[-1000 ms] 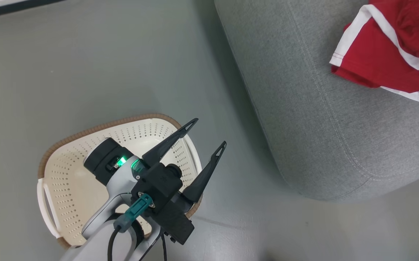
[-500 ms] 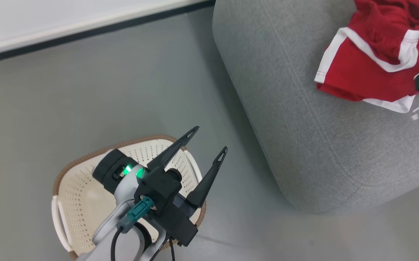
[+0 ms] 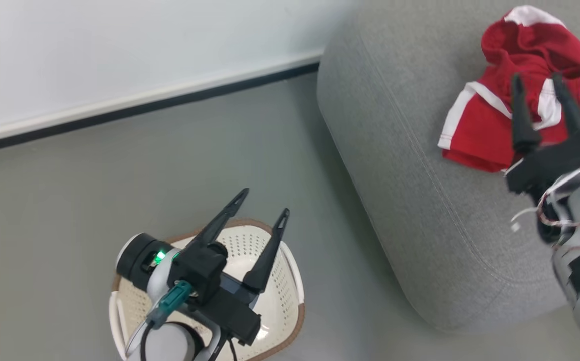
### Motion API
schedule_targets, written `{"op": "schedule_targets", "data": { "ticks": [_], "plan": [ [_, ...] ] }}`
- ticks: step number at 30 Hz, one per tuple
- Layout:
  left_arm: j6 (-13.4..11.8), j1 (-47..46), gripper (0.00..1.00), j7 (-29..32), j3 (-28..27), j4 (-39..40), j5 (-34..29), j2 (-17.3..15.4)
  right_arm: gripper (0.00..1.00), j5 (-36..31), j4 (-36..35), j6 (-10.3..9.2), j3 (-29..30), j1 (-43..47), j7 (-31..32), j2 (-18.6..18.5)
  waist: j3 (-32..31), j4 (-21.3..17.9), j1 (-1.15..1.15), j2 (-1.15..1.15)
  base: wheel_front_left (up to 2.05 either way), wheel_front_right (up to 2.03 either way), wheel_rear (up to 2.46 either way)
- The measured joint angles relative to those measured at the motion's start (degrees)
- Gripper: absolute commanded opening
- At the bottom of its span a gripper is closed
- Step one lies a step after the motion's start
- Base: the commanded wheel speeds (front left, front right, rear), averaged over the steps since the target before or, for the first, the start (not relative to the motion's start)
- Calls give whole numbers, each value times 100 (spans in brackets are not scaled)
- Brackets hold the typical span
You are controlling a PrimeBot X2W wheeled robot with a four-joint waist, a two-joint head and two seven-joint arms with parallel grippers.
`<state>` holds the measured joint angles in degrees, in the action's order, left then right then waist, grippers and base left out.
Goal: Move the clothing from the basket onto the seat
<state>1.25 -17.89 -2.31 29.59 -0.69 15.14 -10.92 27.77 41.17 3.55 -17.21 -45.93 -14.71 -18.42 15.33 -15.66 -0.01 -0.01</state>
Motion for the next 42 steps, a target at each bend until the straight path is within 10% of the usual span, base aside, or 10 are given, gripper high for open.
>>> {"op": "schedule_targets", "data": {
  "ticks": [42],
  "plan": [
    [-829,1632,100,-436,-1892,-289,638,-33,100,-304,-1174,-358,-420,2337,0,377,-1387,918,1,0,0,0,0]
  ]
}}
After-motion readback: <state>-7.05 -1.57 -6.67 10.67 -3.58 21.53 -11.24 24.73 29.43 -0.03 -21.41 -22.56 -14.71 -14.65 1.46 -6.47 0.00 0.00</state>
